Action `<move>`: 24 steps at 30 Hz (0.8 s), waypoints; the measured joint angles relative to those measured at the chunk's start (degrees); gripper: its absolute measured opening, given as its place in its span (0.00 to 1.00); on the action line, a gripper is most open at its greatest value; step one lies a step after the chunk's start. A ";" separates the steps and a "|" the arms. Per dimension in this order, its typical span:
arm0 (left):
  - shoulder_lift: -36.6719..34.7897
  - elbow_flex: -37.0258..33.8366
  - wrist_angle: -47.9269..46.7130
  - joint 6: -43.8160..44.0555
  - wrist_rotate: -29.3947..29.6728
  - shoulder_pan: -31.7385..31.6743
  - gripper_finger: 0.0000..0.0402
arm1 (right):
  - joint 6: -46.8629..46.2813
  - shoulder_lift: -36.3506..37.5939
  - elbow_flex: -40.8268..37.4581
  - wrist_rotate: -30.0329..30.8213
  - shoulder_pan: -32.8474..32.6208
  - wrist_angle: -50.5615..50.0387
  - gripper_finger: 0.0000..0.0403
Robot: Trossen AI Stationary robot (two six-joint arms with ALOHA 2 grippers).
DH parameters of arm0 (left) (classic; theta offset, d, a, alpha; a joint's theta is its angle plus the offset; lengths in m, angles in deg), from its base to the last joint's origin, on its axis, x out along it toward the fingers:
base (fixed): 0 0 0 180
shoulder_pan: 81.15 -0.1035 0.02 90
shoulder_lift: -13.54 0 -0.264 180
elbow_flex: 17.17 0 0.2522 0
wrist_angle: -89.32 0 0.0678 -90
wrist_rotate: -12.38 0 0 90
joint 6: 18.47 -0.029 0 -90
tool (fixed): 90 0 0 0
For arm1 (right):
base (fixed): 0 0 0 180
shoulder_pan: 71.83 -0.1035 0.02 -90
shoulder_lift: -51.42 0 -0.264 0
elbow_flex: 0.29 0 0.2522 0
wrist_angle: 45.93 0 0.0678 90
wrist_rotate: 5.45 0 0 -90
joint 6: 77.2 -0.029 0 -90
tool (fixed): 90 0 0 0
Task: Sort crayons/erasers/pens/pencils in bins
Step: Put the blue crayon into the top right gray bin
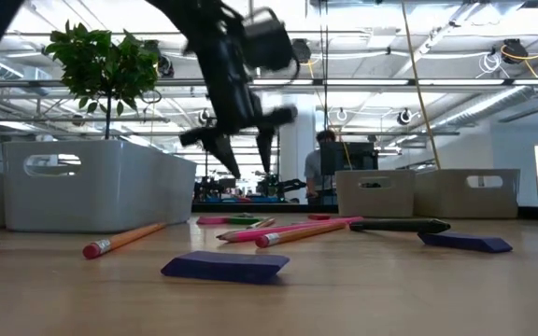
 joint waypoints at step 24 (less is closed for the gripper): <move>13.23 3.09 0.94 13.62 7.09 -3.76 0.41 | 3.70 5.14 -0.04 -4.38 -0.04 0.90 0.26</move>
